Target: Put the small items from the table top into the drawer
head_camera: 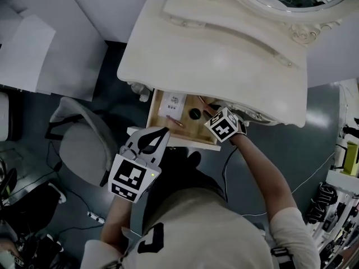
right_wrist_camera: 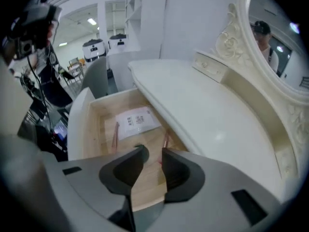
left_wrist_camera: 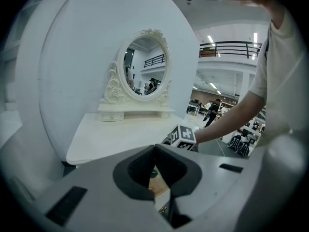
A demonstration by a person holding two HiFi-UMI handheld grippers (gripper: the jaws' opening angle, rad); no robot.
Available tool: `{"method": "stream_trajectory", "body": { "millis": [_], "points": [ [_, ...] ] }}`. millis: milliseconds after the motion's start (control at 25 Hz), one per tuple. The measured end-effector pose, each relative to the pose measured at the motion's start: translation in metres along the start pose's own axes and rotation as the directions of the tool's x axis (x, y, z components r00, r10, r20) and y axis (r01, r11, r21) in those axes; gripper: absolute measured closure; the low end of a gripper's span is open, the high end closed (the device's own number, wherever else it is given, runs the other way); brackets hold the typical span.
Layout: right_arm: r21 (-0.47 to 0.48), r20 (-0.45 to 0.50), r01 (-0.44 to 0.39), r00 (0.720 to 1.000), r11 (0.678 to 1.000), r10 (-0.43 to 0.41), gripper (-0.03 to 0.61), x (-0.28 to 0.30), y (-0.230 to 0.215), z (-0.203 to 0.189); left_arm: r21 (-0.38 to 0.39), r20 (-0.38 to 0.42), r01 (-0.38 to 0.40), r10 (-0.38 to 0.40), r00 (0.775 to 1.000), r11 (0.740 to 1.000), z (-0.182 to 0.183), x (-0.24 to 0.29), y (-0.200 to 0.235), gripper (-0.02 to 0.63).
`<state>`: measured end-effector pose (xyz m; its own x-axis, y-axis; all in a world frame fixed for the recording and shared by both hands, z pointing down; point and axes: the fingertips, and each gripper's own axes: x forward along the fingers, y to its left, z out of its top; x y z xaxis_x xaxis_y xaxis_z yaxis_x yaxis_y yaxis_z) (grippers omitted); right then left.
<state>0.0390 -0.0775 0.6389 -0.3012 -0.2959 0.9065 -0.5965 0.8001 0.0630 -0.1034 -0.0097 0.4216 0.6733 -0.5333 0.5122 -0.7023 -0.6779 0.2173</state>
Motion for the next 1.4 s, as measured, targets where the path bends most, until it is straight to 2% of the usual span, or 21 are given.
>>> {"method": "stream_trajectory", "body": {
  "millis": [160, 240, 320, 480, 640, 760, 920, 1040, 1200, 1280, 1400],
  "points": [
    [0.185, 0.186, -0.105, 0.98, 0.977, 0.07, 0.458, -0.041, 0.004, 0.017, 0.045, 0.011, -0.007, 0.007, 1.0, 0.999, 0.014, 0.004, -0.01, 0.555],
    [0.252, 0.275, -0.149, 0.958, 0.956, 0.077, 0.512, -0.064, 0.007, 0.024, 0.069, 0.014, -0.007, 0.006, 1.0, 0.998, 0.02, 0.003, -0.02, 0.555],
    [0.291, 0.358, -0.186, 0.931, 0.939, 0.073, 0.529, -0.087, 0.011, 0.03, 0.096, 0.016, -0.005, 0.004, 1.0, 0.995, 0.025, 0.003, -0.032, 0.555],
    [0.313, 0.507, -0.282, 0.857, 0.907, 0.091, 0.541, -0.136, 0.023, 0.035, 0.143, 0.021, -0.002, -0.001, 1.0, 0.99, 0.036, 0.006, -0.061, 0.555],
    [0.379, 0.645, -0.414, 0.759, 0.828, 0.085, 0.543, -0.184, 0.028, 0.028, 0.182, 0.021, 0.008, -0.012, 1.0, 0.983, 0.041, 0.008, -0.095, 0.555],
    [0.406, 0.709, -0.475, 0.703, 0.781, 0.059, 0.545, -0.211, 0.029, 0.011, 0.21, 0.013, 0.016, -0.019, 1.0, 0.978, 0.041, 0.012, -0.121, 0.555],
    [0.399, 0.759, -0.548, 0.648, 0.735, 0.07, 0.546, -0.232, 0.037, -0.01, 0.233, 0.001, 0.009, -0.009, 1.0, 0.972, 0.039, 0.019, -0.148, 0.555],
    [0.372, 0.772, -0.569, 0.628, 0.733, 0.096, 0.548, -0.242, 0.048, -0.021, 0.237, 0.007, -0.006, 0.004, 1.0, 0.971, 0.038, 0.018, -0.163, 0.555],
    [0.32, 0.792, -0.606, 0.593, 0.728, 0.145, 0.549, -0.256, 0.065, -0.014, 0.229, 0.011, -0.039, 0.038, 0.999, 0.973, 0.035, 0.008, -0.172, 0.555],
    [0.282, 0.812, -0.638, 0.557, 0.716, 0.176, 0.549, -0.267, 0.073, -0.006, 0.21, 0.017, -0.047, 0.044, 0.999, 0.977, 0.035, 0.002, -0.176, 0.555],
    [0.203, 0.843, -0.687, 0.486, 0.698, 0.233, 0.549, -0.284, 0.085, 0.015, 0.174, 0.037, -0.074, 0.069, 0.997, 0.982, 0.034, -0.012, -0.174, 0.555]
  ]
}}
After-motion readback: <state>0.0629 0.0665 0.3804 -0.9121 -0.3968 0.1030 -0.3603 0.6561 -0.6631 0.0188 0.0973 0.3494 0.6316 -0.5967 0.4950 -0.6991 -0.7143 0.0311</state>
